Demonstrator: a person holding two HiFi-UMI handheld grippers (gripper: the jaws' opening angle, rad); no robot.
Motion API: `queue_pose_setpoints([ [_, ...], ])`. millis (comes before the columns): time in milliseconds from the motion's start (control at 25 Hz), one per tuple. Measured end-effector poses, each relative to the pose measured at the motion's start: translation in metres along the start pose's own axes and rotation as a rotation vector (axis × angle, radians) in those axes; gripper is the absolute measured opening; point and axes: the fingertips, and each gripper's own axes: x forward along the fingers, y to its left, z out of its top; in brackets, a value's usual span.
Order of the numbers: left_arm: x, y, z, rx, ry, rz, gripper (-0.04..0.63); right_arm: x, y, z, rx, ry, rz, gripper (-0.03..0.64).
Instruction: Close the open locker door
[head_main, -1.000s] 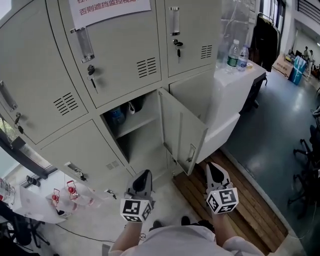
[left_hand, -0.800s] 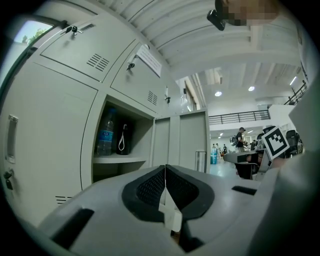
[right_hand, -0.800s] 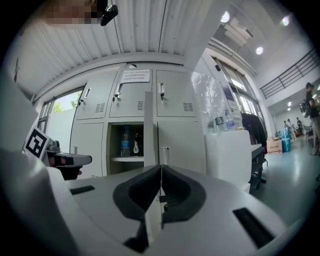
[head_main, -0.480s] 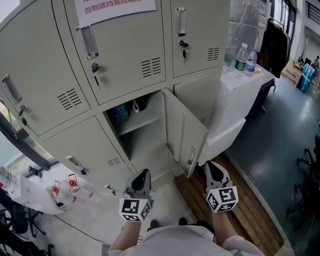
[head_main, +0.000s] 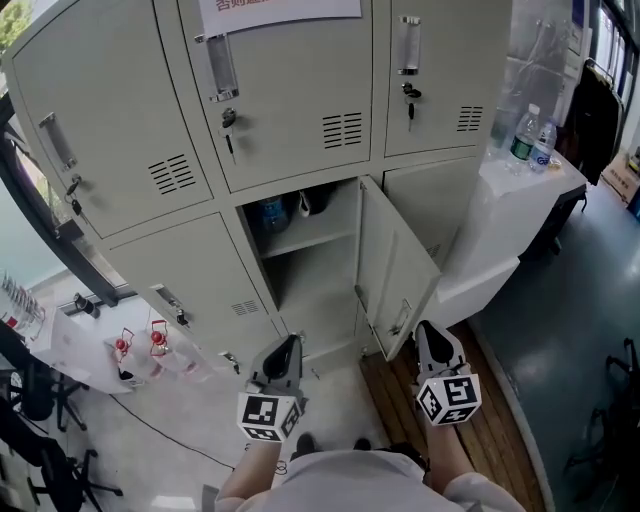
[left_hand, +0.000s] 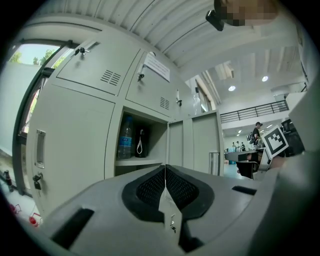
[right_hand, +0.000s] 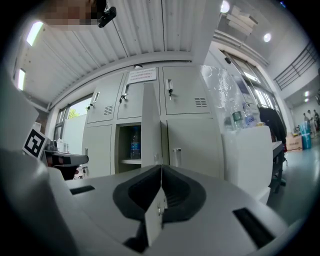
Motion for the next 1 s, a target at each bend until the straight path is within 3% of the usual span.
queue_pose_setpoints([
  [480,-0.026,0.008,0.000,0.011,-0.008,0.121,0.011,0.011,0.024,-0.005,0.001,0.003,0.138,0.014],
  [1000,-0.051,0.051,0.003,0.017,-0.007,0.134,0.011,0.038,0.096,-0.007,-0.010,0.013,0.221,0.014],
])
